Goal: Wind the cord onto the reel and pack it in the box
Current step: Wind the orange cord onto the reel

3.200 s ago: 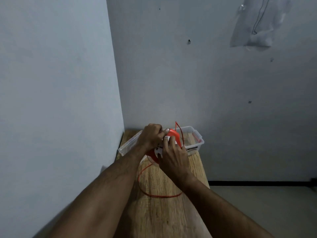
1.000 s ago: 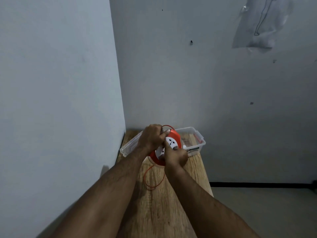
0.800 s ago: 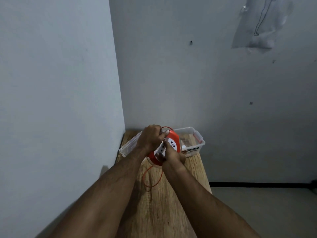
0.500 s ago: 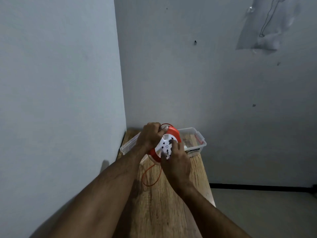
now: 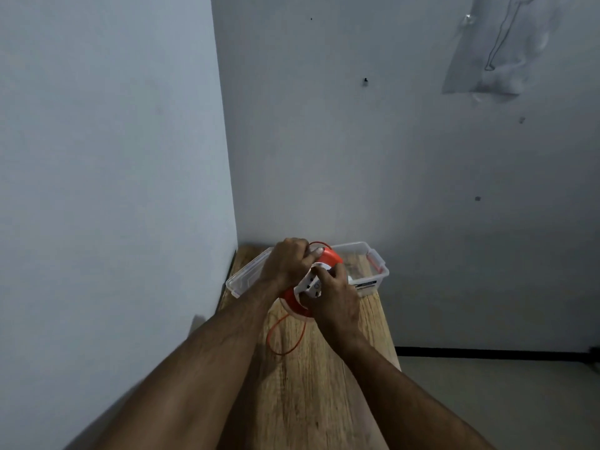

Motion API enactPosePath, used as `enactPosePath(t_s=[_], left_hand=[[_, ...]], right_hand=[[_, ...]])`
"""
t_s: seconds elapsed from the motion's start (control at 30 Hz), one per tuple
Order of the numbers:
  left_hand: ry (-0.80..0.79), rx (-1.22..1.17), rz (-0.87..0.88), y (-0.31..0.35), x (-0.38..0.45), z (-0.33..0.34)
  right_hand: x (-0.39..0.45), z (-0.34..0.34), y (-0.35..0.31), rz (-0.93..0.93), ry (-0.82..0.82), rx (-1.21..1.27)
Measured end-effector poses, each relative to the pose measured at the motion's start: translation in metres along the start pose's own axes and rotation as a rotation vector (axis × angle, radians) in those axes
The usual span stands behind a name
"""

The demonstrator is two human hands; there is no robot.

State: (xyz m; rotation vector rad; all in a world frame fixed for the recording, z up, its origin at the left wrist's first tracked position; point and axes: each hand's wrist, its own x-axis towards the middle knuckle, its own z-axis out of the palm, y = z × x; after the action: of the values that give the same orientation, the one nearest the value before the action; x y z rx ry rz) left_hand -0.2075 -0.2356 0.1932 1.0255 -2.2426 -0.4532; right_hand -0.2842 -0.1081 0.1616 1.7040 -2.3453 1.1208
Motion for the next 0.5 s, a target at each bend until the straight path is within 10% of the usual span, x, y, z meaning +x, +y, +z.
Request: enactPosePath(t_s=[0.3,0.5], left_hand=[[0.033,0.054,0.003,0.002,0.000,-0.007],[0.067,0.060,0.001,0.010,-0.003,-0.005]], right_hand=[[0.009,0.016,-0.019,0.499,0.205,0.507],[0.023,0.013,-0.038,1.181,0.224,1.021]])
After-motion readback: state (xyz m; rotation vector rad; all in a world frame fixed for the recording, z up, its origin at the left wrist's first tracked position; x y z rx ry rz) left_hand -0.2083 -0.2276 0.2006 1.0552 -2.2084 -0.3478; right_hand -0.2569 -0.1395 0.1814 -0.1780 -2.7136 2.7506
